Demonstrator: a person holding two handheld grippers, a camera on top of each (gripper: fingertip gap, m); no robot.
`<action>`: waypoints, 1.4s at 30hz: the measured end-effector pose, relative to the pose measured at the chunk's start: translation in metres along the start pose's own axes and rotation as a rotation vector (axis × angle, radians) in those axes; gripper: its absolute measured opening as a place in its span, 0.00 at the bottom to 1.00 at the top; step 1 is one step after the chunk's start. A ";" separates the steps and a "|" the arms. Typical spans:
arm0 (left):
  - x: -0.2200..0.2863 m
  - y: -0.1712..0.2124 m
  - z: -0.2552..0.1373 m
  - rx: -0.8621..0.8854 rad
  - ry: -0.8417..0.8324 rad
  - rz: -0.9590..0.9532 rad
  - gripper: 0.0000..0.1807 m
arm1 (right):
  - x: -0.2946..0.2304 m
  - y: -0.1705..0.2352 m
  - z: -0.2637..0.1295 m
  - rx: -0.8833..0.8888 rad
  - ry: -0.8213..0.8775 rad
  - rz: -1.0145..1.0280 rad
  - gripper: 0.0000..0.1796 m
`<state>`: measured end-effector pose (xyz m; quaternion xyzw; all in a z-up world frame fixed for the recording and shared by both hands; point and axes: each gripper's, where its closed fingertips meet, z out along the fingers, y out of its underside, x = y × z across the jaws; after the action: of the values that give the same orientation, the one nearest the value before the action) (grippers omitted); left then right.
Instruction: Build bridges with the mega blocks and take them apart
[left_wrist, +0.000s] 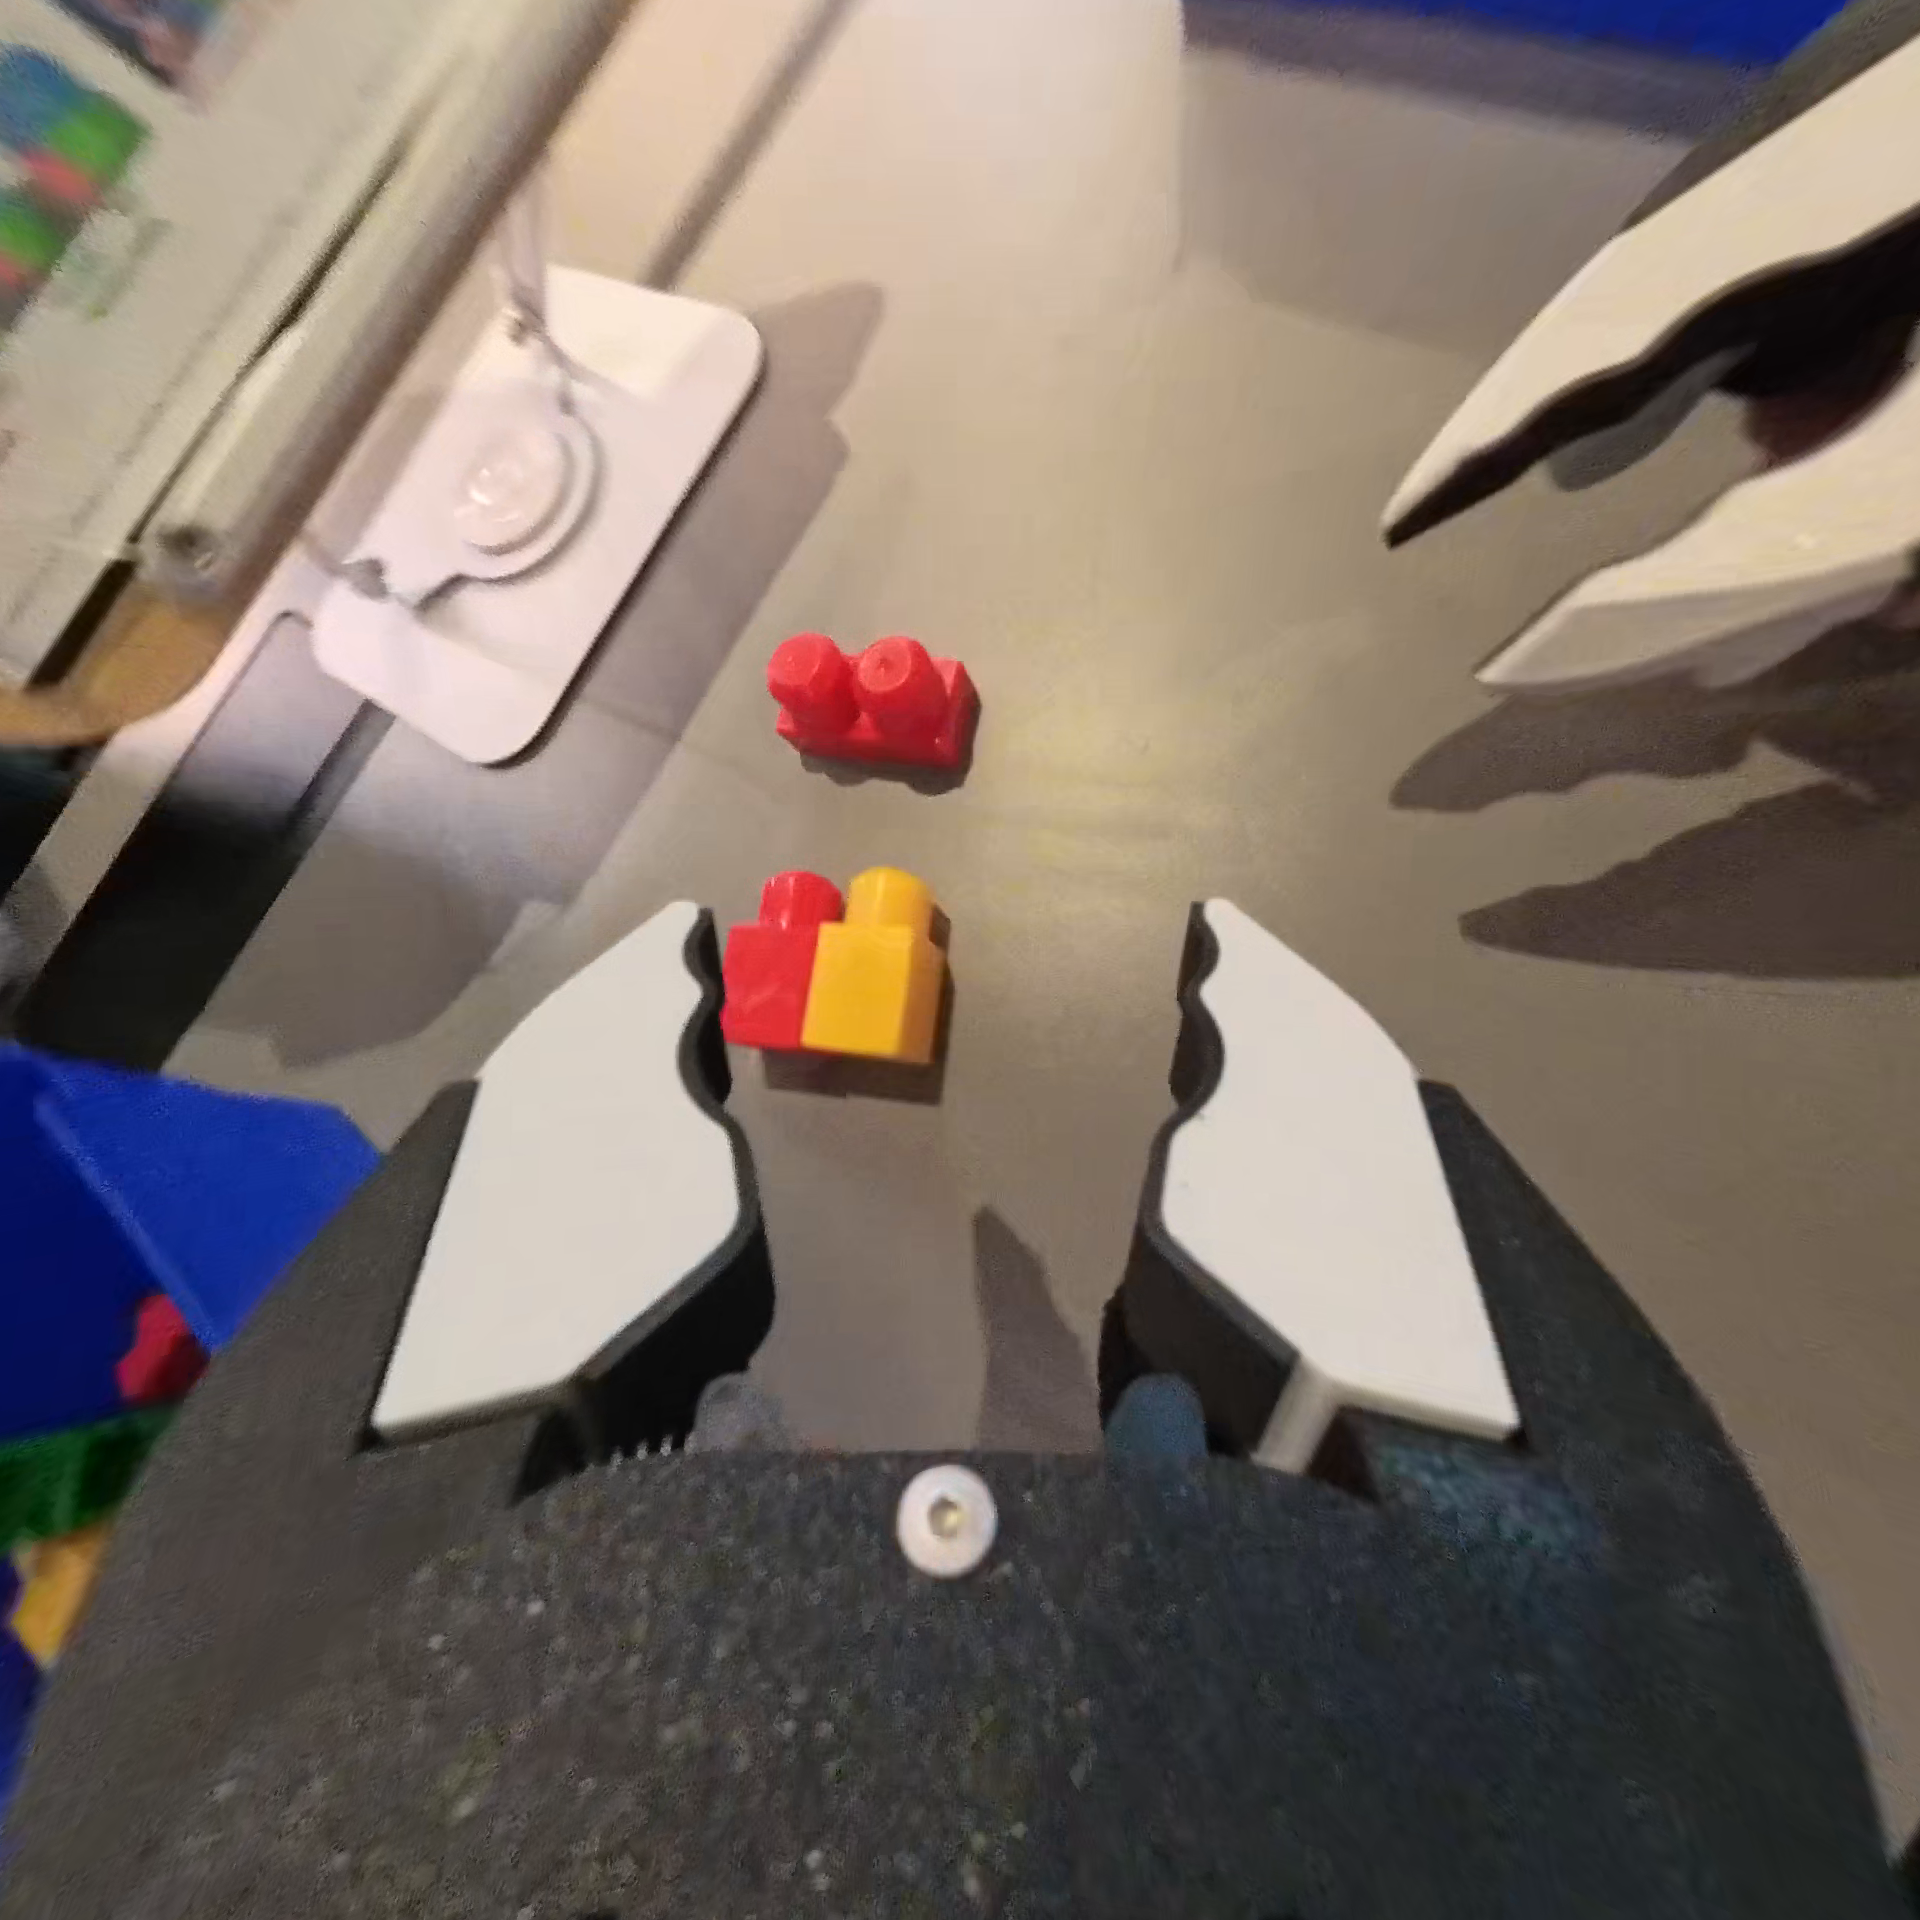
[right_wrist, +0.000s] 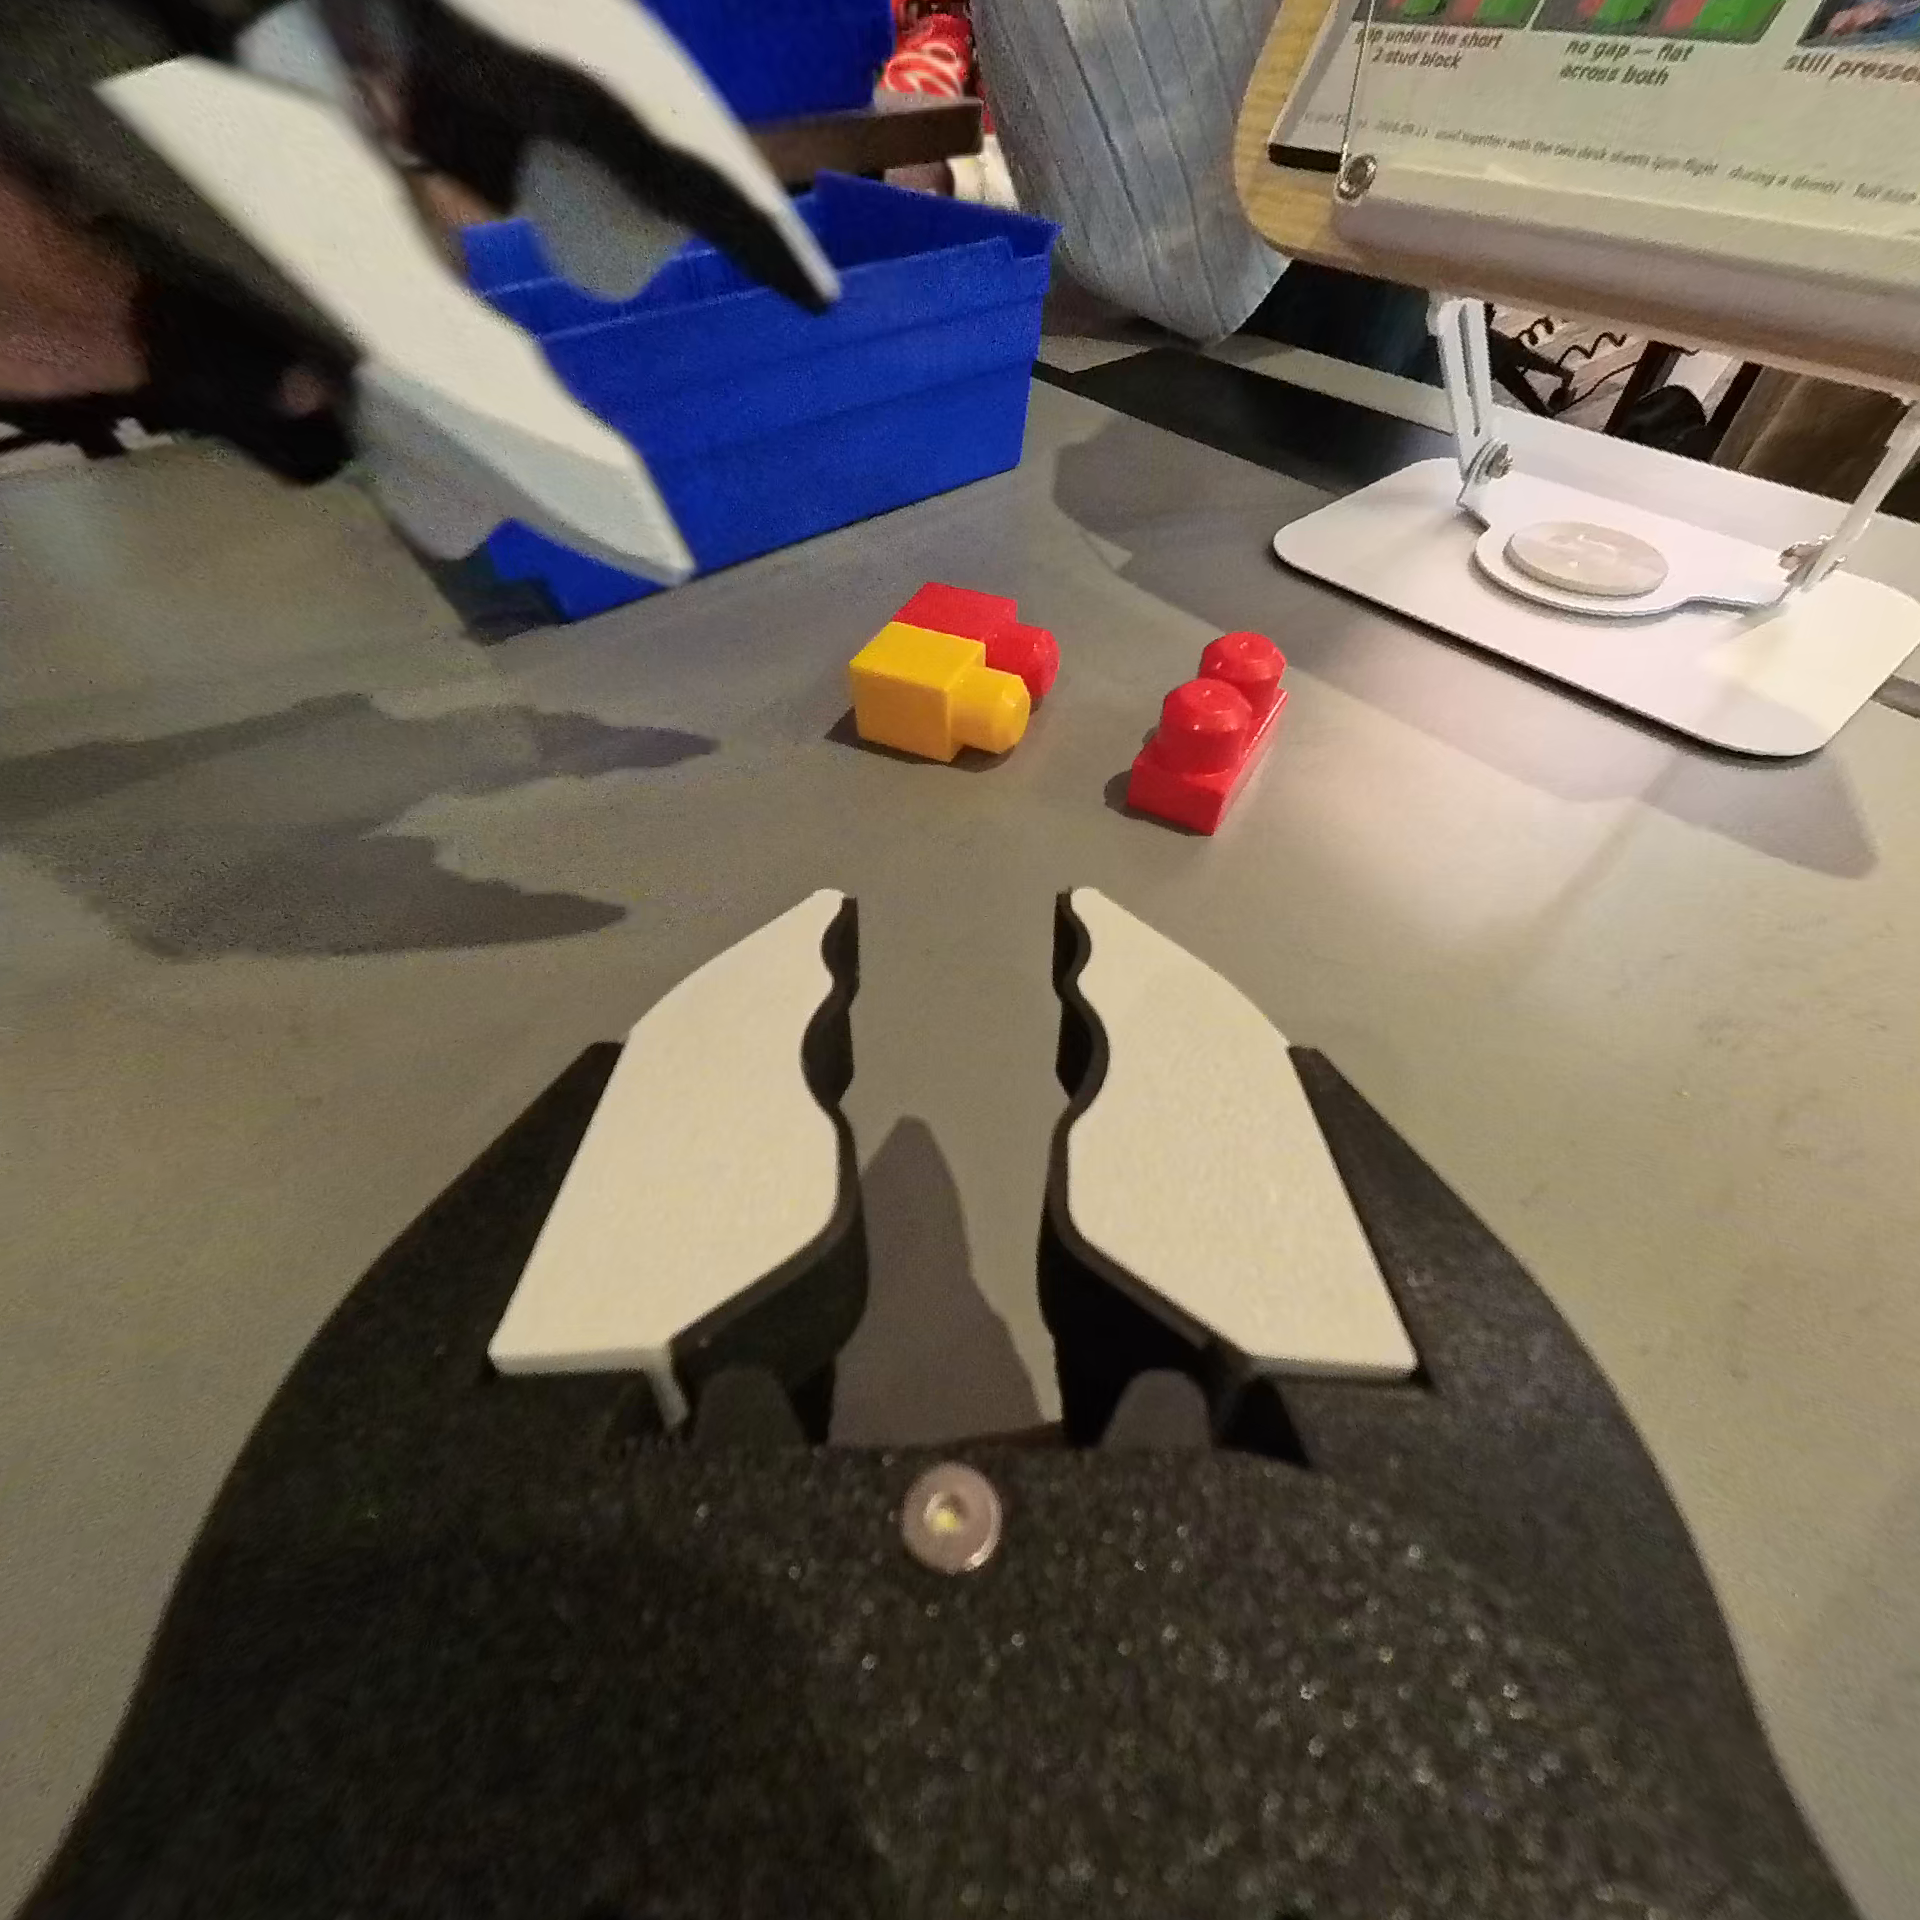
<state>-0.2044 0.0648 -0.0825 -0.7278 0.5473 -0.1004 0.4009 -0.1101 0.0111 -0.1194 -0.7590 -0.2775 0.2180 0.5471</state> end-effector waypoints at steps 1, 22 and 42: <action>0.007 0.008 -0.009 0.050 -0.019 -0.042 0.46 | 0.000 0.001 0.000 -0.003 0.002 -0.002 0.20; -0.040 0.076 0.070 -0.451 -0.027 0.023 0.59 | 0.001 0.004 0.002 -0.020 0.008 -0.012 0.20; -0.032 0.092 0.092 -0.517 0.281 -0.032 0.42 | -0.003 0.001 0.002 -0.013 -0.027 0.011 0.20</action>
<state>-0.2288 0.1291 -0.1972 -0.7933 0.5934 -0.0634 0.1208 -0.1138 0.0101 -0.1211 -0.7610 -0.2821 0.2292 0.5373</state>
